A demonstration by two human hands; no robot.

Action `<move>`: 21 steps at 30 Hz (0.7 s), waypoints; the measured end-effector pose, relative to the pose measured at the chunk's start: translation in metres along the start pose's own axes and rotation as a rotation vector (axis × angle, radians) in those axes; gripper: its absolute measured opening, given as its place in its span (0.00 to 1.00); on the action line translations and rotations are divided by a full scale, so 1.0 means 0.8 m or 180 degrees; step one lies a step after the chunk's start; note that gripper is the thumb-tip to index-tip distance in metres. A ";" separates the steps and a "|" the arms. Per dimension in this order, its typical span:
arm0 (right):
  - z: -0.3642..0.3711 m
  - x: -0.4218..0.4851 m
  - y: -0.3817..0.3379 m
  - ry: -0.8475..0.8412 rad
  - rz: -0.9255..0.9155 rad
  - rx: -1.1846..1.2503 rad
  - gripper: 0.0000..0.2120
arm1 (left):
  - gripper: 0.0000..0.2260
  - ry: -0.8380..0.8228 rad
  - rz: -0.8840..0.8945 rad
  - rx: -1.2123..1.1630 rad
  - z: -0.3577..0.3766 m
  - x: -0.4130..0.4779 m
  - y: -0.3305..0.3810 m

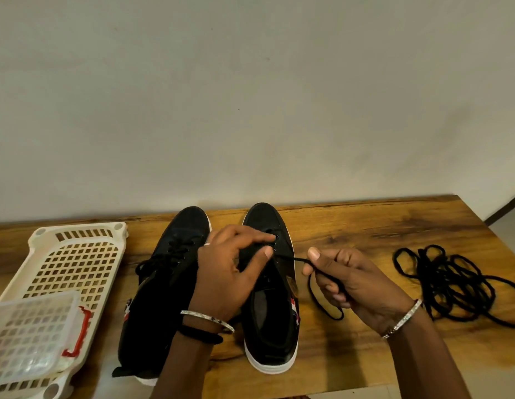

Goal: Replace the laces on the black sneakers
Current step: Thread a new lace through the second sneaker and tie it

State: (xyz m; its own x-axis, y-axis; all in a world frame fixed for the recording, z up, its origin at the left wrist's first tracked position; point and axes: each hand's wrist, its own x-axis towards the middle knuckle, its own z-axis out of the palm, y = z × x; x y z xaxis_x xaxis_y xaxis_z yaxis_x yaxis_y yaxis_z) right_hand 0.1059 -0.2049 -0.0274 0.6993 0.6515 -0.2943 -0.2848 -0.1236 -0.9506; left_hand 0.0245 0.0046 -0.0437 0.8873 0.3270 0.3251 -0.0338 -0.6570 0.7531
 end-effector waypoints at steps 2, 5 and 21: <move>0.006 0.000 -0.002 -0.0162 -0.0043 0.0020 0.15 | 0.13 -0.0234 0.0129 0.0290 0.008 0.000 0.015; 0.010 0.002 -0.001 -0.0312 -0.0115 0.0233 0.14 | 0.08 -0.0163 0.0284 0.0775 0.022 -0.001 0.022; -0.061 -0.003 0.019 -0.0152 -0.1093 0.4461 0.15 | 0.02 0.0818 -0.1636 -0.0844 0.038 0.002 0.007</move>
State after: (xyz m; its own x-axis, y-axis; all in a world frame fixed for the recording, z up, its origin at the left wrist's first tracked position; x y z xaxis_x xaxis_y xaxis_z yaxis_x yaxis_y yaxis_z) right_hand 0.1322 -0.2448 -0.0464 0.8499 0.5250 -0.0453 -0.5269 0.8455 -0.0864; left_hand 0.0393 -0.0191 -0.0565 0.6829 0.7304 -0.0137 0.2253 -0.1927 0.9550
